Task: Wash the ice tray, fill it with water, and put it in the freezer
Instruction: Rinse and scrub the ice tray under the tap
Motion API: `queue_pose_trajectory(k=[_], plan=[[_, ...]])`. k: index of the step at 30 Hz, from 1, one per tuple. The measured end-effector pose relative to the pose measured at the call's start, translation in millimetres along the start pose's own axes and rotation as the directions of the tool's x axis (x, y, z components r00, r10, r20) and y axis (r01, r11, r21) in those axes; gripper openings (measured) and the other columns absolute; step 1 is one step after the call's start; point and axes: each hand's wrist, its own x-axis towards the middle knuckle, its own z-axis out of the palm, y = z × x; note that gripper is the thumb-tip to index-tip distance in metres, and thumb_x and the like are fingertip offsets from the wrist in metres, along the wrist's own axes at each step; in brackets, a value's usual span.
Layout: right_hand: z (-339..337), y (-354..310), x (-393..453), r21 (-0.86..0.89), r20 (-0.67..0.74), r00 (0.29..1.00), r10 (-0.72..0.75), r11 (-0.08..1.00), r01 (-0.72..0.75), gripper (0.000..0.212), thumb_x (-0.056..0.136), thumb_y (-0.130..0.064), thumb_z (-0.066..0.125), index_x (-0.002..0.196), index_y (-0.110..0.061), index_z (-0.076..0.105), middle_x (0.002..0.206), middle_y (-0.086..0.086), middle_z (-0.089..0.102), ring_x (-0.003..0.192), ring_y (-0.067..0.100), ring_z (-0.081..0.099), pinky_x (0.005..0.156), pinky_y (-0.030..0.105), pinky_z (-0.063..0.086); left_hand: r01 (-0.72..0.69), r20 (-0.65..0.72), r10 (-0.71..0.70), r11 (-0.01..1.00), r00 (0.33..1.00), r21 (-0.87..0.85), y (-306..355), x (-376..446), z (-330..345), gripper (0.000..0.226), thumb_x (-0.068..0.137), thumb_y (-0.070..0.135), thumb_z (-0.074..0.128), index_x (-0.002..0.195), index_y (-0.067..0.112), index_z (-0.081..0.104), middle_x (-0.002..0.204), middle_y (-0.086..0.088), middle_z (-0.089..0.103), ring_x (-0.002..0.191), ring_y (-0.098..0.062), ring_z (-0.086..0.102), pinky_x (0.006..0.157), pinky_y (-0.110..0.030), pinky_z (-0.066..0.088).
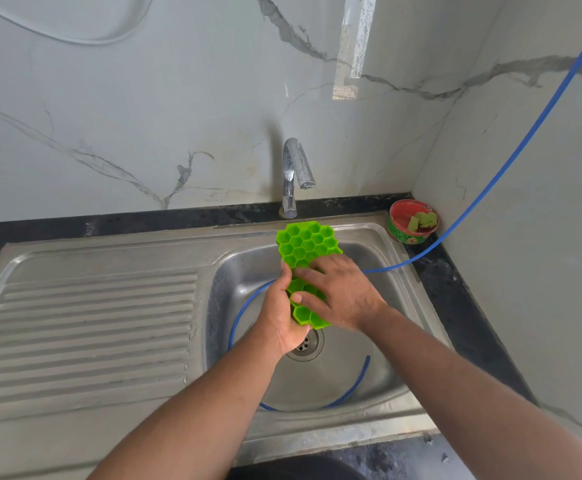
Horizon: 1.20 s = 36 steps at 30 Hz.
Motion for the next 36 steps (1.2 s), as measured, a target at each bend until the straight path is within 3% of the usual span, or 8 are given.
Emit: queue_pose_trajectory(k=[6, 10, 15, 17, 21, 26, 31, 36], plan=[[-2.5, -6.6, 6.7, -0.116, 0.016, 1.0, -0.005, 0.993, 0.007, 0.068, 0.089, -0.073, 0.014, 0.108, -0.032, 0.065, 0.086, -0.002, 0.058, 0.081, 0.023, 0.058, 0.08, 0.043, 0.047, -0.003, -0.016, 0.004, 0.999, 1.0, 0.048, -1.8, 1.2, -7.8, 0.061, 0.094, 0.067, 0.033, 0.129, 0.027, 0.062, 0.125, -0.011, 0.067, 0.118, -0.033, 0.062, 0.106, -0.054, 0.043], [-7.2, -2.0, 12.2, -0.008, 0.048, 0.999, -0.007, 1.0, 0.008, 0.073, 0.09, -0.07, 0.007, 0.107, -0.034, 0.068, 0.081, -0.005, 0.057, 0.078, 0.018, 0.05, 0.073, 0.035, 0.044, 0.002, -0.025, 0.0, 0.998, 1.0, 0.059, -2.9, 0.5, -3.8, 0.061, 0.094, 0.067, 0.033, 0.125, 0.025, 0.066, 0.123, -0.015, 0.068, 0.116, -0.035, 0.063, 0.107, -0.058, 0.04], [4.9, 2.6, 7.8, -0.074, -0.129, 0.992, -0.003, 0.997, -0.007, 0.051, 0.097, -0.06, 0.025, 0.099, -0.03, 0.066, 0.081, -0.006, 0.057, 0.076, 0.019, 0.051, 0.07, 0.037, 0.046, 0.005, -0.039, -0.003, 0.999, 0.999, 0.05, -2.2, 1.4, 1.3, 0.061, 0.094, 0.066, 0.035, 0.124, 0.023, 0.066, 0.121, -0.014, 0.069, 0.115, -0.033, 0.064, 0.107, -0.055, 0.042], [9.3, 1.1, 6.0, -0.078, -0.134, 0.991, 0.01, 0.997, -0.02, 0.047, 0.097, -0.059, 0.028, 0.098, -0.03, 0.065, 0.082, -0.006, 0.057, 0.078, 0.02, 0.051, 0.072, 0.04, 0.047, 0.001, -0.051, 0.002, 0.998, 0.999, 0.055, -3.0, 1.4, 1.4, 0.06, 0.095, 0.065, 0.034, 0.123, 0.023, 0.067, 0.12, -0.014, 0.07, 0.113, -0.033, 0.065, 0.105, -0.053, 0.044], [13.6, -1.0, 2.3, 0.004, -0.106, 0.994, 0.006, 1.0, -0.006, 0.052, 0.097, -0.058, 0.027, 0.118, -0.027, 0.063, 0.091, -0.002, 0.06, 0.085, 0.023, 0.055, 0.082, 0.039, 0.048, -0.024, -0.046, 0.024, 1.0, 0.999, 0.015, 1.7, 1.8, -1.9, 0.06, 0.095, 0.066, 0.034, 0.122, 0.023, 0.067, 0.117, -0.011, 0.071, 0.109, -0.03, 0.067, 0.1, -0.049, 0.048], [16.1, -4.8, -1.8, 0.094, -0.186, 0.975, 0.117, 0.99, -0.101, 0.045, 0.093, -0.053, 0.044, 0.114, -0.018, 0.063, 0.087, 0.001, 0.065, 0.081, 0.024, 0.057, 0.078, 0.037, 0.051, -0.006, -0.054, 0.007, 1.0, 0.999, 0.028, -1.6, 0.2, -3.3, 0.061, 0.095, 0.066, 0.034, 0.124, 0.023, 0.066, 0.121, -0.011, 0.07, 0.114, -0.031, 0.065, 0.103, -0.051, 0.045], [13.9, -11.3, -0.1, 0.051, -0.054, 0.979, 0.198, 0.979, -0.195, 0.064, 0.087, -0.069, 0.034, 0.107, -0.017, 0.066, 0.088, 0.002, 0.061, 0.086, 0.024, 0.055, 0.081, 0.04, 0.049, 0.012, -0.08, -0.009, 0.999, 0.997, 0.041, -2.2, -0.8, -5.2, 0.059, 0.094, 0.066, 0.037, 0.124, 0.025, 0.066, 0.119, -0.011, 0.071, 0.114, -0.032, 0.065, 0.103, -0.052, 0.045], [3.5, -8.9, 6.8, 0.009, 0.062, 0.979, 0.192, 0.981, -0.193, 0.063, 0.08, -0.077, 0.029, 0.098, -0.025, 0.06, 0.091, -0.002, 0.041, 0.088, 0.018, 0.044, 0.083, 0.037, 0.041, 0.04, -0.061, -0.038, 0.999, 0.997, 0.034, -7.7, -3.2, -4.6, 0.059, 0.092, 0.067, 0.04, 0.124, 0.024, 0.066, 0.121, -0.012, 0.069, 0.115, -0.035, 0.064, 0.106, -0.055, 0.042]])
